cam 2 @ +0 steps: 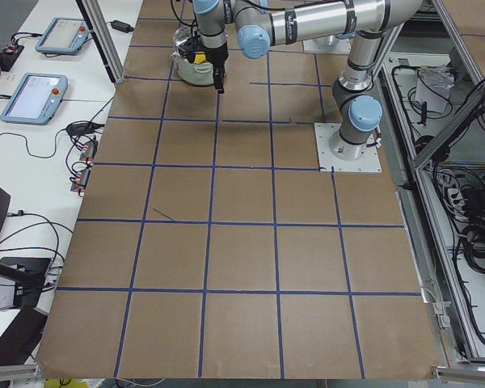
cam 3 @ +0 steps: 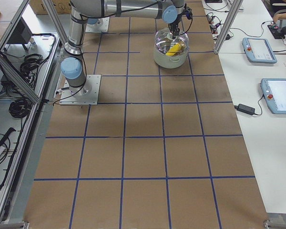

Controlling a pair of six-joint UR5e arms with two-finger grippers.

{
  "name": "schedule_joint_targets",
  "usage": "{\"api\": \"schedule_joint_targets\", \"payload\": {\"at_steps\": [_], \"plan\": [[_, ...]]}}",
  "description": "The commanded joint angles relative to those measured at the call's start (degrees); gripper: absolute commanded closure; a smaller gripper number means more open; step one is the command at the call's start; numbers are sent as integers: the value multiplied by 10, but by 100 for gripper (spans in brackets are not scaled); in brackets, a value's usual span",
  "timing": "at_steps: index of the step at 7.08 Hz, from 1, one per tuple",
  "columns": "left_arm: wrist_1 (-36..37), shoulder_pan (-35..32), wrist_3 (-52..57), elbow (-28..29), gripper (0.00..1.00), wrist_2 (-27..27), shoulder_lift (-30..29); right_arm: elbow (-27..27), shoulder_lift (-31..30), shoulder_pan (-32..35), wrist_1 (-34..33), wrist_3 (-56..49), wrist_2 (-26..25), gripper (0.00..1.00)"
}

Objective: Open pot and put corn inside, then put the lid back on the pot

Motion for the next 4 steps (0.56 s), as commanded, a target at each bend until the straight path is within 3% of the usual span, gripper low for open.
{"api": "schedule_joint_targets", "payload": {"at_steps": [1, 4], "plan": [[-4, 0, -78, -1, 0, 1, -1, 0, 16, 0, -20, 1, -1, 79], [3, -5, -81, 13, 0, -2, 2, -1, 19, 0, -21, 1, -1, 79]]}}
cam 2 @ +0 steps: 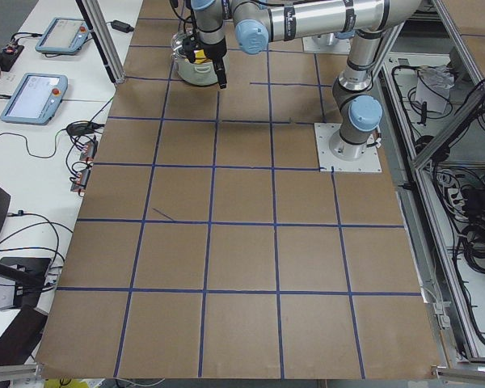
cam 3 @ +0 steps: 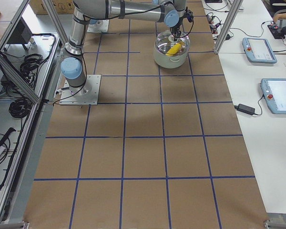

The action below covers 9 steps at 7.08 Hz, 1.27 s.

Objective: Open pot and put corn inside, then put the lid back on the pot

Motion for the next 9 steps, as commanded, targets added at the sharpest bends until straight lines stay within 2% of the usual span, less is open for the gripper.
{"api": "schedule_joint_targets", "payload": {"at_steps": [1, 3, 5, 9], "plan": [[12, -4, 4, 5, 0, 0, 5, 2, 3, 0, -3, 0, 0, 79], [13, -11, 4, 6, 0, 0, 6, -1, 7, 0, -3, 0, 0, 79], [7, -13, -3, 47, 0, -1, -8, 0, 8, 0, -3, -1, 0, 79], [7, -16, -3, 41, 0, -7, -10, 2, 2, 0, 3, -5, -3, 79]]}}
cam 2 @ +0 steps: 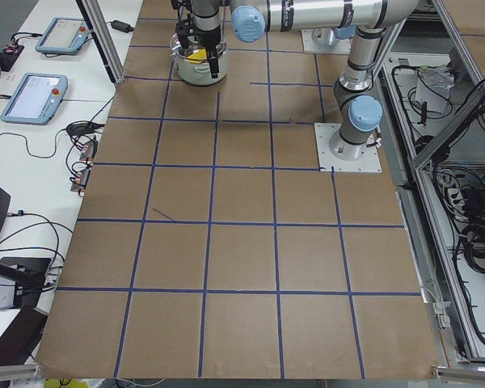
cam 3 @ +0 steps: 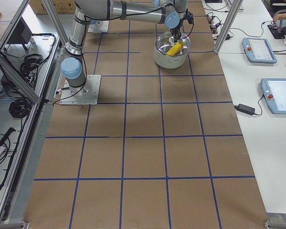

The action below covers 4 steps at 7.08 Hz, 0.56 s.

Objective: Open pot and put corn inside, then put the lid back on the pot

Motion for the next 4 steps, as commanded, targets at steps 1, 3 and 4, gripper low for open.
{"api": "schedule_joint_targets", "payload": {"at_steps": [1, 3, 4], "plan": [[0, 0, 1, -2, 0, -1, 0, 2, -3, 0, 4, -2, 0, 79], [0, 0, 1, -3, 0, -1, 0, 5, -3, 0, 4, -3, 0, 79], [0, 0, 1, -3, 0, -1, 0, 4, -2, 0, 4, -3, 0, 79]]}}
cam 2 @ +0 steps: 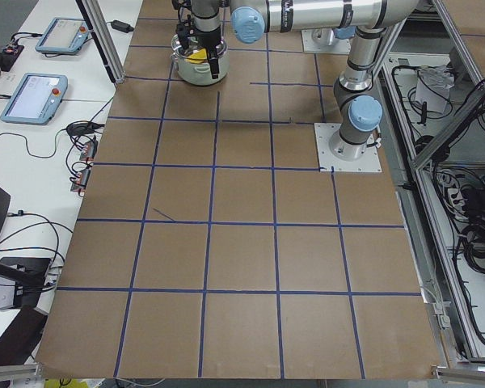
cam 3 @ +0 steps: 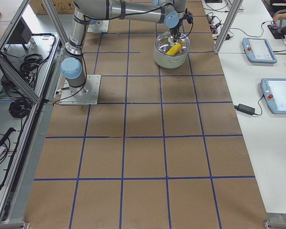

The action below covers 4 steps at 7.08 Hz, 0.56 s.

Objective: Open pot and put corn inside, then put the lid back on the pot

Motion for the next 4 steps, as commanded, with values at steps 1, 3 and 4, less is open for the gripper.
{"api": "schedule_joint_targets", "payload": {"at_steps": [1, 3, 4], "plan": [[0, 0, 0, 0, 0, 0, 0, 0, 3, 0, -1, 0, 1, 79], [0, 0, 0, 0, 0, 0, 0, 0, 1, 1, 2, 1, 0, 79], [0, 0, 0, 0, 0, 0, 0, 0, 1, 1, 2, 0, 0, 79]]}}
